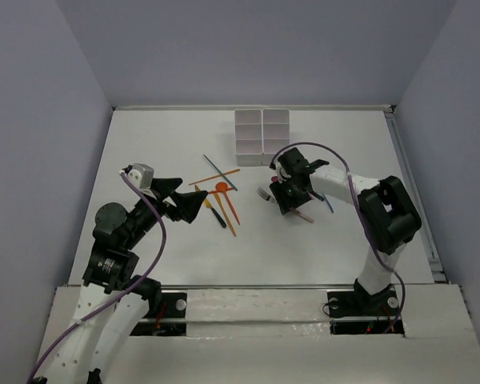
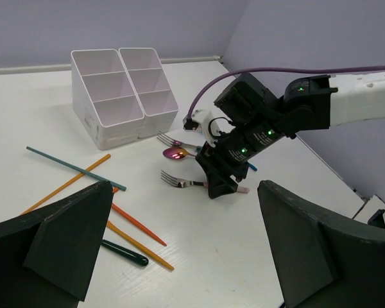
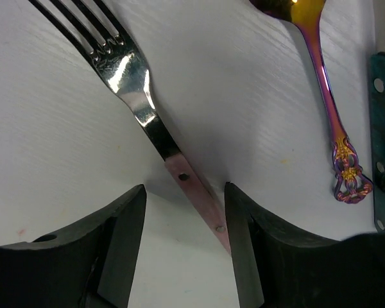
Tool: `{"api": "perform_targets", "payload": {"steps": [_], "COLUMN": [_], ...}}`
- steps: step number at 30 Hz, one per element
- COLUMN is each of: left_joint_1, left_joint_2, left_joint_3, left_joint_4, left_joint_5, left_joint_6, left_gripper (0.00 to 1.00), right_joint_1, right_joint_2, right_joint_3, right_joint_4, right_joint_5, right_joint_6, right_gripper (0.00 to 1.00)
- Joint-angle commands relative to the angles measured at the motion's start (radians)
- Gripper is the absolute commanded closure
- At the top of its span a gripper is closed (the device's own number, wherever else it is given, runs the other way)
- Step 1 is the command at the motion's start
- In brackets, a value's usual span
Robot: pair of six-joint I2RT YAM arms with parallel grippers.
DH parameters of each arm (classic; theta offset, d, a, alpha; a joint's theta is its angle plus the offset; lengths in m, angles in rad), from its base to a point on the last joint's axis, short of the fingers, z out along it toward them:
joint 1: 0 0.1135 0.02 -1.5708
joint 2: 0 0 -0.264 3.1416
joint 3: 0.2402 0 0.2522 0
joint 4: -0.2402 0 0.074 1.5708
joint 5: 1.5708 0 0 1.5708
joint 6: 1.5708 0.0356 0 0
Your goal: Sort the eating utensils into containers
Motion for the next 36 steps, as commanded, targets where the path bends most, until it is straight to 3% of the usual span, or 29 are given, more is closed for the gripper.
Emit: {"api": "perform_targets", "payload": {"steps": [1, 3, 7, 8, 11, 17, 18, 24, 29, 36], "left_joint_1": [-0.006, -0.006, -0.006, -0.006, -0.015, -0.015, -0.015, -0.015, -0.024, -0.044], "left_joint_2": [-0.004, -0.007, -0.015, -0.016, -0.018, -0.023, -0.023, -0.023, -0.020, -0.004], "left_joint_3": [0.046, 0.045, 0.043, 0.045, 0.045, 0.043, 0.043, 0.045, 0.045, 0.043], "left_joint_4": [0.038, 0.039, 0.038, 0.038, 0.038, 0.039, 0.038, 0.036, 0.035, 0.035], "left_joint_5": [0.011, 0.014, 0.009, 0.008, 0.009, 0.006, 0.006, 0.005, 0.000, -0.006], "left_joint_6": [0.013, 0.013, 0.013, 0.013, 0.013, 0.011, 0.011, 0.011, 0.011, 0.010], "left_gripper": [0.01, 0.01, 0.01, 0.01, 0.01, 0.01, 0.01, 0.01, 0.01, 0.01], "right_joint_1": [-0.005, 0.004, 0.004, 0.004, 0.013, 0.033, 0.033, 0.042, 0.042, 0.042], "right_joint_2": [0.057, 0.084, 0.098, 0.100, 0.111, 0.109, 0.098, -0.063, -0.234, -0.236], "right_joint_3": [0.073, 0.084, 0.086, 0.084, 0.089, 0.103, 0.106, 0.129, 0.159, 0.199], "right_joint_4": [0.012, 0.012, 0.009, 0.010, 0.006, -0.005, -0.003, 0.047, 0.251, 0.663], "right_joint_5": [-0.019, -0.017, -0.014, -0.018, -0.022, -0.046, -0.049, -0.135, -0.178, 0.079], "right_joint_6": [-0.035, -0.040, -0.035, -0.035, -0.035, -0.037, -0.040, -0.012, 0.071, 0.103], "right_gripper": [0.43, 0.43, 0.54, 0.61, 0.65, 0.98, 1.00, 1.00, 1.00, 1.00]}}
